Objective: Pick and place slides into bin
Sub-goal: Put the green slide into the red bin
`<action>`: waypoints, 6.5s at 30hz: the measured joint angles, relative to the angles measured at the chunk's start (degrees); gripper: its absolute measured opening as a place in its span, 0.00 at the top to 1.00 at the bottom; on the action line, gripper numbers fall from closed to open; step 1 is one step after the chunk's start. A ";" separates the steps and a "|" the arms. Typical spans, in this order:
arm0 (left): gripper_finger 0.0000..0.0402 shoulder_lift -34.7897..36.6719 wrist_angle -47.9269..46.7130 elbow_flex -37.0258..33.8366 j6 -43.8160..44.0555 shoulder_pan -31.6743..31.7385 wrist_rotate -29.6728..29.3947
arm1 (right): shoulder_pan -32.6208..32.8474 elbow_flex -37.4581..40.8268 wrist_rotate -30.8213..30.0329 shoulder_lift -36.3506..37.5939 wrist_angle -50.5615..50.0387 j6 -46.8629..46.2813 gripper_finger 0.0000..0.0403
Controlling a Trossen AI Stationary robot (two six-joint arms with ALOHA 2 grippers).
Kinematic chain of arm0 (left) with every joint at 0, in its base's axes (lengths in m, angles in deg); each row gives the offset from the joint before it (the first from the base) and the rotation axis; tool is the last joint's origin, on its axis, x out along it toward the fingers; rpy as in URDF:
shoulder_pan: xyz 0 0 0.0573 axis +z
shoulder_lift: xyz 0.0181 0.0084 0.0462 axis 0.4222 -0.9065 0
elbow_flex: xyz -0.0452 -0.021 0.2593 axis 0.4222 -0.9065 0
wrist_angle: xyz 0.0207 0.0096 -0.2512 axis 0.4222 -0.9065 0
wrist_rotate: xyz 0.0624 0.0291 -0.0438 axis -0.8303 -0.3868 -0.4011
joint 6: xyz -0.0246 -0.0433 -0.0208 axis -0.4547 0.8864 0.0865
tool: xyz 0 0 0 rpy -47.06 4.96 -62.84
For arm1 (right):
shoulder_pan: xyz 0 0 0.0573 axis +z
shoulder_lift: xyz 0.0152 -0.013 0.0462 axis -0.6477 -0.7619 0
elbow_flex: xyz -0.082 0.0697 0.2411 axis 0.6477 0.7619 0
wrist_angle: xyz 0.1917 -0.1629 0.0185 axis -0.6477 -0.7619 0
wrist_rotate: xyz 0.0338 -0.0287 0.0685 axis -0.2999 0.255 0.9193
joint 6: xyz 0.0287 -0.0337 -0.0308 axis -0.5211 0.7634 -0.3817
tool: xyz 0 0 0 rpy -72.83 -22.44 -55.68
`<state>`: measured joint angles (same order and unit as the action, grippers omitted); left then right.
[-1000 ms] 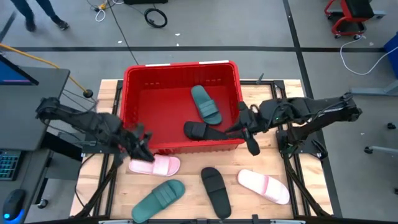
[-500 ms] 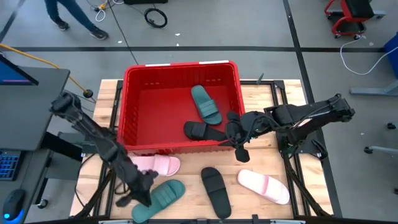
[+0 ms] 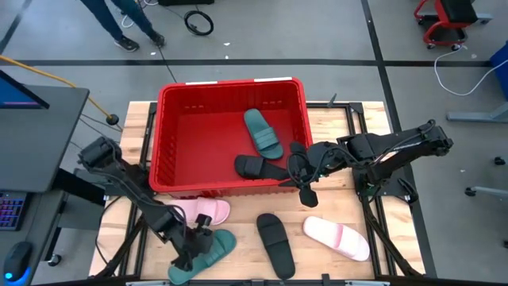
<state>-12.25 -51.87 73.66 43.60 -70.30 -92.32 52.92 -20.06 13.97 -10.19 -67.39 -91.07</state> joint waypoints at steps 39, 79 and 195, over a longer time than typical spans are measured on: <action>0.63 -5.13 -8.29 8.09 7.93 -10.70 -12.54 | 0.00 -0.04 0.00 -0.09 0.02 1.36 0.80; 0.69 -10.08 -9.70 9.11 -4.12 -5.89 -26.60 | 0.00 -0.07 -0.01 -0.13 0.04 1.90 0.80; 0.83 -35.50 -33.99 57.77 -32.90 60.88 -25.11 | 0.37 -0.07 -28.73 -0.11 -15.06 -16.65 0.80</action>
<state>-47.75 -85.86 131.42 10.70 -9.42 -117.43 53.30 -20.12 -14.75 -10.30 -82.45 -107.72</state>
